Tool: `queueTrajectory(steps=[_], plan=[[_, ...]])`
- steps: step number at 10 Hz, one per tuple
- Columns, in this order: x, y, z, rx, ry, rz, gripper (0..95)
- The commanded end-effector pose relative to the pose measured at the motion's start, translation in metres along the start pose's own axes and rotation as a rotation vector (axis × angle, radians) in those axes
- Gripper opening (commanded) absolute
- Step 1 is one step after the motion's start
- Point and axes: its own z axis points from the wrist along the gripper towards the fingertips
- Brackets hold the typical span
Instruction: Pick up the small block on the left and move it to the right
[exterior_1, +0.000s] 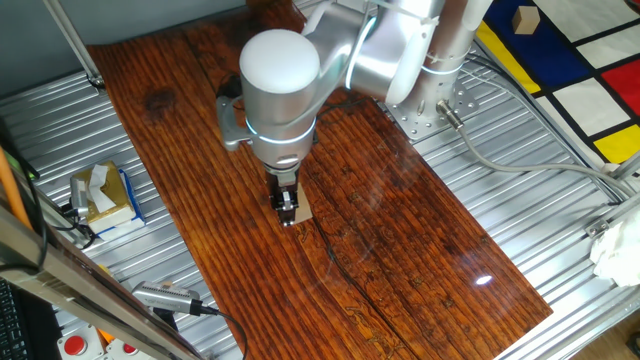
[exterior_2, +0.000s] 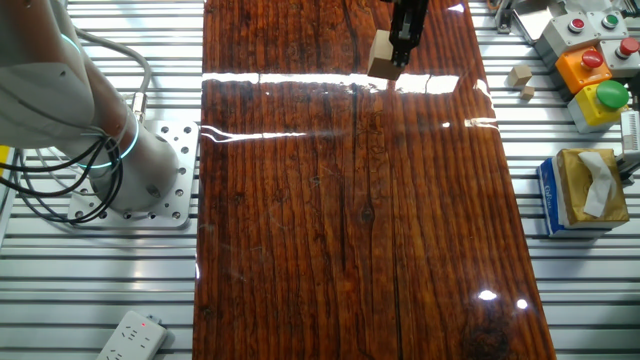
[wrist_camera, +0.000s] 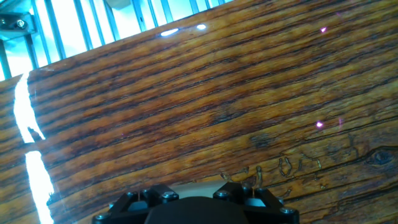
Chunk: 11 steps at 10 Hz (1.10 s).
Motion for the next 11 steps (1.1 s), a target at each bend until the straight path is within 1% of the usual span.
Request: queueTrajectory(steps=[1,7,9,10,11], plan=[[-0.0006,0.0008,0.0003,0.003,0.006,-0.005,0.0],[-0.0006,0.0008,0.0004,0.001,0.001,-0.005,0.0],[-0.0006,0.0008,0.0004,0.002,0.005,-0.004,0.0],[-0.0006,0.0008,0.0004,0.009,0.017,-0.022,0.0],[-0.0006,0.0008,0.0004,0.015,0.022,-0.021,0.0]])
